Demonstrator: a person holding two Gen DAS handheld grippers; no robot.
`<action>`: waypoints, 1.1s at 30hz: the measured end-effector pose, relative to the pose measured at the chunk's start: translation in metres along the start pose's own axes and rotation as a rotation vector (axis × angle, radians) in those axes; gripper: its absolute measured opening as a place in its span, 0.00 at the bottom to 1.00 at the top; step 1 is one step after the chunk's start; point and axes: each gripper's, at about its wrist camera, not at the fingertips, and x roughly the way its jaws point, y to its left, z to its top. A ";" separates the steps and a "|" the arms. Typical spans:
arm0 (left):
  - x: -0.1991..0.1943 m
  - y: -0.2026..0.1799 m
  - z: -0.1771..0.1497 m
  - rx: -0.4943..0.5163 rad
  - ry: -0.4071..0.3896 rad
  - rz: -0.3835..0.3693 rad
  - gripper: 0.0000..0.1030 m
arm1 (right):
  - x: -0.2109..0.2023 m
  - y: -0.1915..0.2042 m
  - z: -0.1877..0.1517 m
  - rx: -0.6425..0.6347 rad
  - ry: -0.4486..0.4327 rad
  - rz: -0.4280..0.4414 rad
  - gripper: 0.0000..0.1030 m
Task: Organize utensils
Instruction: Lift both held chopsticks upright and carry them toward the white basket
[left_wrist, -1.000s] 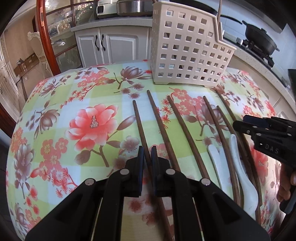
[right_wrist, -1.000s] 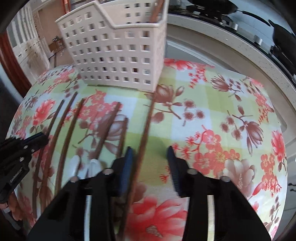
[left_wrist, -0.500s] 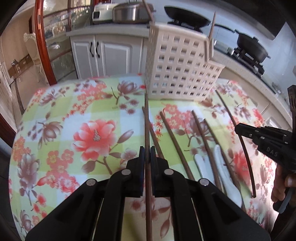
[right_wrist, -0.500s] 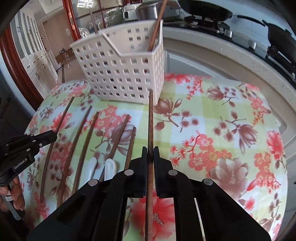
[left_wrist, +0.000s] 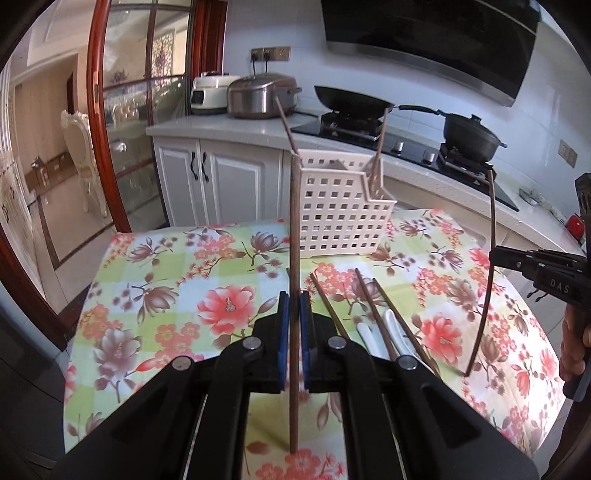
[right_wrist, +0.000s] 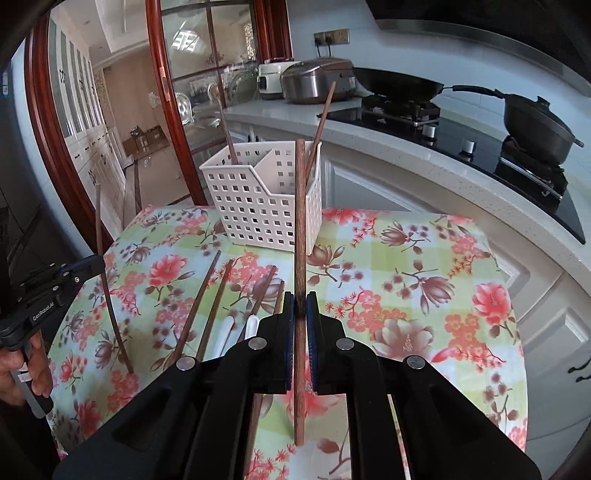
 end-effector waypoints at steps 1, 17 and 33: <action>-0.006 -0.001 -0.002 0.002 -0.006 -0.003 0.06 | -0.006 0.001 -0.003 -0.002 -0.011 -0.004 0.09; -0.011 0.000 0.005 -0.047 -0.017 -0.070 0.06 | -0.011 -0.001 0.002 0.018 -0.036 0.023 0.09; -0.022 -0.015 0.028 0.025 -0.207 -0.032 0.05 | -0.019 0.007 0.018 -0.022 -0.153 -0.011 0.09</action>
